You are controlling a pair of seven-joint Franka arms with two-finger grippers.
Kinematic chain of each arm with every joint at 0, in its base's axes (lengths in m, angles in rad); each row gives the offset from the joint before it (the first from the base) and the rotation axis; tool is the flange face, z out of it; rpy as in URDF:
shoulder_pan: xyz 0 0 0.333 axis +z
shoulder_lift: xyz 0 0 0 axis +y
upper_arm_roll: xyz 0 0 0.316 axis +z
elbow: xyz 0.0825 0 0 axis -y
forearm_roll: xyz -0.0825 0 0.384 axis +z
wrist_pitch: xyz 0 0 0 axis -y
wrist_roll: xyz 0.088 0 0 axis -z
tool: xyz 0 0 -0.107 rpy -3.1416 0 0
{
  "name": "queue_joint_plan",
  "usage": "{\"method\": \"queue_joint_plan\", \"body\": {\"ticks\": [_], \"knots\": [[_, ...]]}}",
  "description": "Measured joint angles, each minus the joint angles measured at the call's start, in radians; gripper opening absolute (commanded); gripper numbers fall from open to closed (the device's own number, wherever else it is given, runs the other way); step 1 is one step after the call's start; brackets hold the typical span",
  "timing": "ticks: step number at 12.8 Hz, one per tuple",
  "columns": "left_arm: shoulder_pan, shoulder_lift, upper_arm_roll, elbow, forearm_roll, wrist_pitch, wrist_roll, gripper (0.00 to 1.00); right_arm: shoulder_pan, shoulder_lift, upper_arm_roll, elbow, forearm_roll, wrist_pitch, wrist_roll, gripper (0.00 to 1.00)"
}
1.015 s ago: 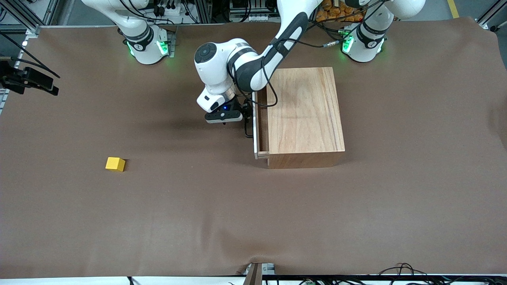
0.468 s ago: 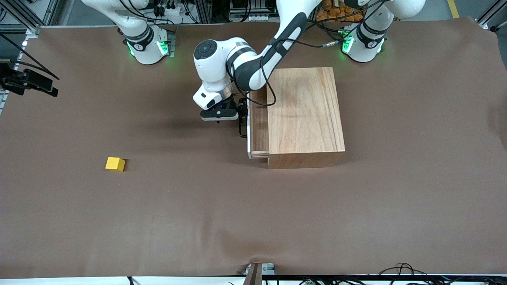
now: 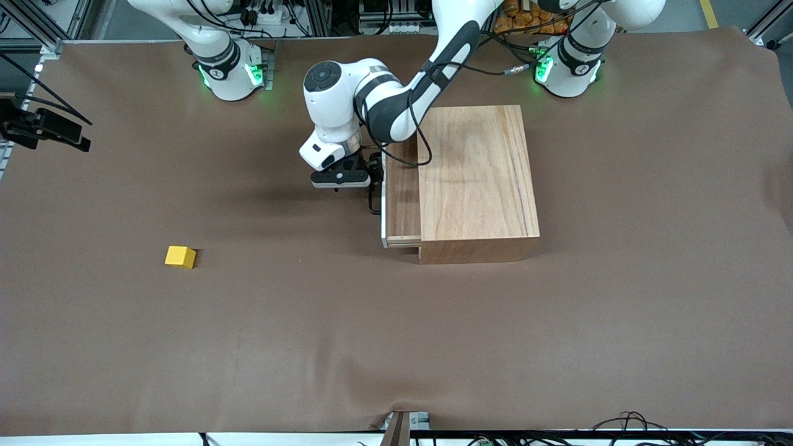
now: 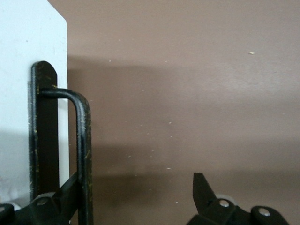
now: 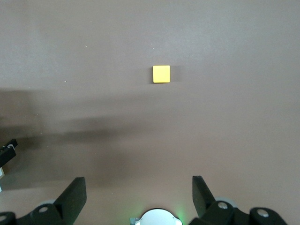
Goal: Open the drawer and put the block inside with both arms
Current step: 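Pull the drawer handle outward with the left gripper, opening the drawer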
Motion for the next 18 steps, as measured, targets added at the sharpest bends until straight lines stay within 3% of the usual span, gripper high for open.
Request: {"method": "queue_joint_plan", "body": {"ticks": [10,14,18], "knots": [[0.000,0.018,-0.016,0.002,-0.098,0.141,0.000,1.00,-0.005,0.005,0.000,-0.001,0.000,0.006,0.000,1.00],[-0.002,0.017,-0.017,0.020,-0.100,0.127,-0.029,1.00,-0.061,0.047,-0.001,-0.011,0.026,0.052,-0.002,1.00],[0.001,-0.017,-0.013,0.055,-0.101,0.029,-0.040,1.00,-0.064,0.058,0.003,-0.008,0.049,0.055,-0.002,1.00]]}}
